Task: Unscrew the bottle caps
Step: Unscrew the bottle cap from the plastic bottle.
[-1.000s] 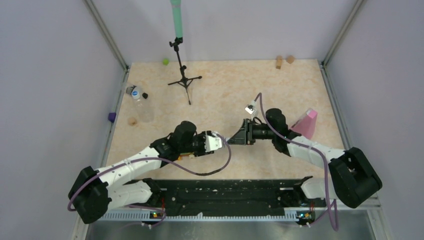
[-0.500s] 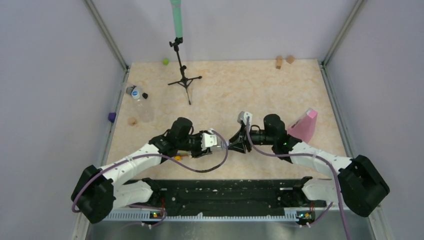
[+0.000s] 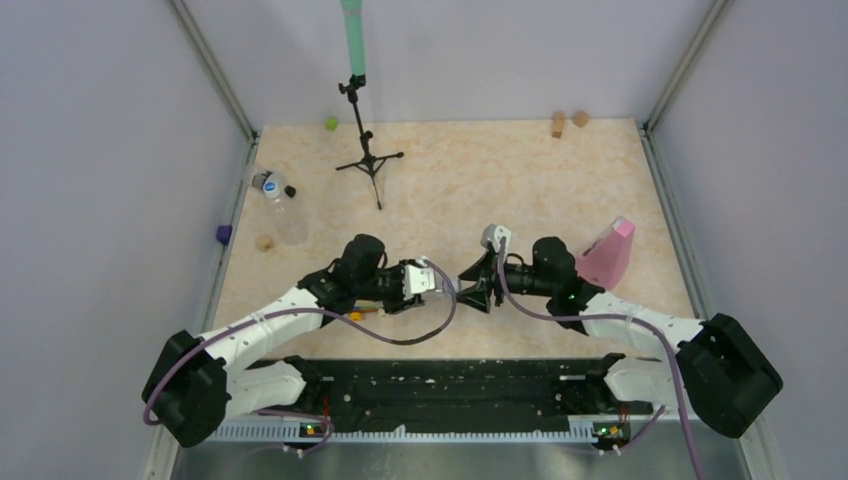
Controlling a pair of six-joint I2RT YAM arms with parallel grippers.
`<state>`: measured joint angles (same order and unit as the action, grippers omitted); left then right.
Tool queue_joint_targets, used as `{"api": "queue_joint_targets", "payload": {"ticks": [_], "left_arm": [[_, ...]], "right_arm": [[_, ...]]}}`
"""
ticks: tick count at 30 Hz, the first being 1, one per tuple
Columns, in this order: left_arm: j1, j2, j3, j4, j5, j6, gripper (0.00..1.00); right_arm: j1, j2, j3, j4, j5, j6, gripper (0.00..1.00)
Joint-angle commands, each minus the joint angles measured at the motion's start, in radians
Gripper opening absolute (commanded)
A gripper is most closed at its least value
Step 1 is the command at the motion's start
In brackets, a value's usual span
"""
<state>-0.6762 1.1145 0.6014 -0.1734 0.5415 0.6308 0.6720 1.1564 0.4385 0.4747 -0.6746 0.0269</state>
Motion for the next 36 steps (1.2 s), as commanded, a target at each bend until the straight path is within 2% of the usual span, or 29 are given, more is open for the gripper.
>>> {"api": "queue_joint_targets", "payload": {"ticks": [1,5,9,14,16,17,19,20,23,28,32,36], "left_arm": [[-0.003,-0.035,-0.002,0.075,-0.054,-0.014,0.13],[-0.003,-0.057,-0.04,0.134,-0.089,-0.026,0.13],[-0.005,-0.078,-0.091,0.238,-0.103,-0.037,0.13],[-0.005,-0.099,-0.1,0.263,-0.146,-0.076,0.13],[-0.005,-0.111,-0.112,0.271,-0.156,-0.074,0.13],[-0.005,-0.121,-0.121,0.273,-0.162,-0.067,0.13],[-0.005,-0.146,-0.14,0.276,-0.182,-0.06,0.12],[-0.005,-0.158,-0.148,0.278,-0.193,-0.06,0.12],[-0.005,-0.187,-0.179,0.297,-0.215,-0.054,0.1],[-0.006,-0.195,-0.195,0.334,-0.218,-0.057,0.08],[-0.005,-0.18,-0.187,0.336,-0.199,-0.059,0.08],[-0.006,-0.185,-0.184,0.322,-0.176,-0.048,0.08]], "right_arm": [[0.006,-0.044,-0.045,0.102,0.04,0.186,0.59],[0.006,-0.104,-0.072,0.085,0.064,0.249,0.6],[0.005,-0.187,-0.08,0.006,0.172,0.358,0.69],[0.005,-0.282,-0.097,-0.017,0.205,0.485,0.7],[0.005,-0.323,-0.111,-0.009,0.226,0.547,0.74],[0.005,-0.339,-0.111,-0.028,0.239,0.568,0.76],[0.005,-0.364,-0.095,-0.108,0.284,0.604,0.94],[0.005,-0.373,-0.075,-0.171,0.314,0.614,0.97],[0.005,-0.37,0.002,-0.366,0.376,0.618,0.99],[0.005,-0.365,0.06,-0.506,0.499,0.744,0.99],[0.003,-0.366,0.028,-0.401,0.478,0.807,0.98],[0.003,-0.35,0.007,-0.321,0.428,0.896,0.92]]}}
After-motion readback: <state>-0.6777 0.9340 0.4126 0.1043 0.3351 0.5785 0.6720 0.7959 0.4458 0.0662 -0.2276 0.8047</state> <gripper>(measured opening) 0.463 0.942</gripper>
